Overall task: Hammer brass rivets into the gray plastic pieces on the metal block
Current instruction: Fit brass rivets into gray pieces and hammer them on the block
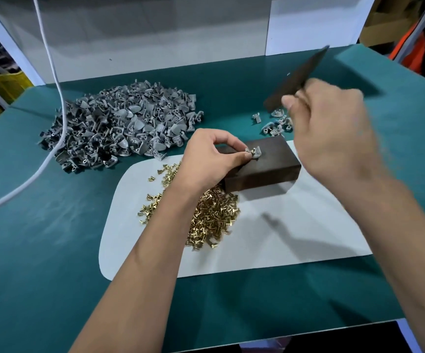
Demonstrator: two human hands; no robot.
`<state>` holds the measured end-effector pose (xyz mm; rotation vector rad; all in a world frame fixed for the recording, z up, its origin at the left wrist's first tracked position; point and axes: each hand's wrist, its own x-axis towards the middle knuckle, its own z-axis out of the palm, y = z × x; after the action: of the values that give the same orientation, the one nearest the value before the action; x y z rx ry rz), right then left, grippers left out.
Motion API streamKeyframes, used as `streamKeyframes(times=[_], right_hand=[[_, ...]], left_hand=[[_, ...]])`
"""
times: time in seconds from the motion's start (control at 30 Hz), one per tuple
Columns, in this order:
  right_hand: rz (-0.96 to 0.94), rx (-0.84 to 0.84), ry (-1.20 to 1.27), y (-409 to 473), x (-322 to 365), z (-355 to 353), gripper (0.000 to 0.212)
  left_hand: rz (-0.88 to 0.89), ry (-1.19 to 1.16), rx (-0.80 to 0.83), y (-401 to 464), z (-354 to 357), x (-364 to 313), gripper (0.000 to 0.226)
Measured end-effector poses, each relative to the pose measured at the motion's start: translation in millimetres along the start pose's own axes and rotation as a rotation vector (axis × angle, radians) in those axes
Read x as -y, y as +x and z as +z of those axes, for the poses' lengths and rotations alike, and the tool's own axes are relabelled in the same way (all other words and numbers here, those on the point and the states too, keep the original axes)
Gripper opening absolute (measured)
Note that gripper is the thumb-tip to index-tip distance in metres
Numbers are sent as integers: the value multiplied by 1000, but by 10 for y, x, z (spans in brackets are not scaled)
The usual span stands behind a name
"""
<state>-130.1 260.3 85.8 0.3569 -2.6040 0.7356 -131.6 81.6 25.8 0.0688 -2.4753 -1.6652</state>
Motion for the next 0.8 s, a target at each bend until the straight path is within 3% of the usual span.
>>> streamKeyframes(times=[0.1, 0.13, 0.2, 0.3, 0.33, 0.43, 0.5, 0.6, 0.63, 0.73, 0.8], right_hand=[[56, 318, -146, -95, -1, 92, 26], [73, 353, -195, -69, -12, 62, 27], [65, 283, -231, -5, -29, -21, 29], [5, -53, -20, -33, 13, -55, 28], [-17, -33, -9, -49, 33, -18, 27], [-1, 337, -214, -73, 33, 64, 23], [6, 321, -268, 12, 21, 10, 24], [14, 14, -66, 26, 15, -33, 25], [3, 15, -37, 11, 32, -16, 26], [9, 367, -234, -45, 45, 66, 24], [1, 378, -280, 22, 36, 3, 25]], left_hand=[[9, -15, 5, -4, -8, 12, 9], [11, -10, 4, -9, -9, 7, 9], [5, -8, 1, -15, -11, 2, 11], [5, 15, -5, 1, -3, 4, 11], [6, 20, -5, 3, -3, 5, 10], [6, -16, 9, -6, -6, 3, 9], [3, -11, 9, -13, -9, -1, 9], [-10, 8, 11, 2, -9, 9, 10], [-8, 11, 12, 8, -11, 16, 10], [10, -19, 15, 1, -13, 17, 8], [10, -10, 8, -10, -9, 16, 9]])
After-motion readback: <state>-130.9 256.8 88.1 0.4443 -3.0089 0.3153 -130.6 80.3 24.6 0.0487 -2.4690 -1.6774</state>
